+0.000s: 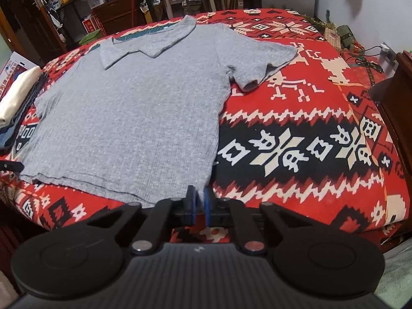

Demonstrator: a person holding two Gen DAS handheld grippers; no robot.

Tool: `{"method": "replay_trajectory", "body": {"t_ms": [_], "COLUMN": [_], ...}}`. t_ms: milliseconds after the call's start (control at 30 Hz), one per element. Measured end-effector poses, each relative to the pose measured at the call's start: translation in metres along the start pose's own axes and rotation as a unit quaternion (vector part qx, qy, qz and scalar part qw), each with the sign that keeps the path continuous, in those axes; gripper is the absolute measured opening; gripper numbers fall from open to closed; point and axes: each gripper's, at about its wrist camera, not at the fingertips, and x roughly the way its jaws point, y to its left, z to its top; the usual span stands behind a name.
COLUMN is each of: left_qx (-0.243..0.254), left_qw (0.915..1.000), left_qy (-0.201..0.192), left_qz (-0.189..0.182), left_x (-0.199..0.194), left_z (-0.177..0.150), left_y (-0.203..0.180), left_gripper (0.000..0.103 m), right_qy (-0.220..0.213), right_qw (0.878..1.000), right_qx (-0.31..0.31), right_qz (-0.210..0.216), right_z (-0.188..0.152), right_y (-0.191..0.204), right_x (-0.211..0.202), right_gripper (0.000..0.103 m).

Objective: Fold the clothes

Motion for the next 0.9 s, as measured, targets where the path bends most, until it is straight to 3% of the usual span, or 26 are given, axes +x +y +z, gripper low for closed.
{"method": "replay_trajectory", "body": {"t_ms": [200,467,767,900], "left_qx": [-0.022,-0.054,-0.036,-0.037], "left_qw": [0.9992,0.9913,0.9825,0.9816], "left_qy": [-0.020,-0.097,-0.168,-0.175], "left_qz": [-0.026,-0.071,-0.072,-0.068], "left_x": [-0.019,-0.054,-0.047,-0.027], "left_z": [0.012,0.072,0.153,0.182], "left_y": [0.001,0.006,0.009,0.009], "left_gripper": [0.003,0.003,0.003,0.003], "right_qy": [-0.034,-0.096,-0.150,-0.151], "right_qw": [0.999,0.991,0.983,0.983], "right_qx": [0.033,0.068,0.076,0.078], "right_qz": [0.026,0.070,0.070,0.066], "right_z": [0.021,0.086,0.171,0.200], "right_y": [-0.004,-0.020,-0.035,-0.037], "right_x": [-0.016,-0.031,-0.012,0.013], "right_gripper": [0.004,0.004,0.004,0.004]}}
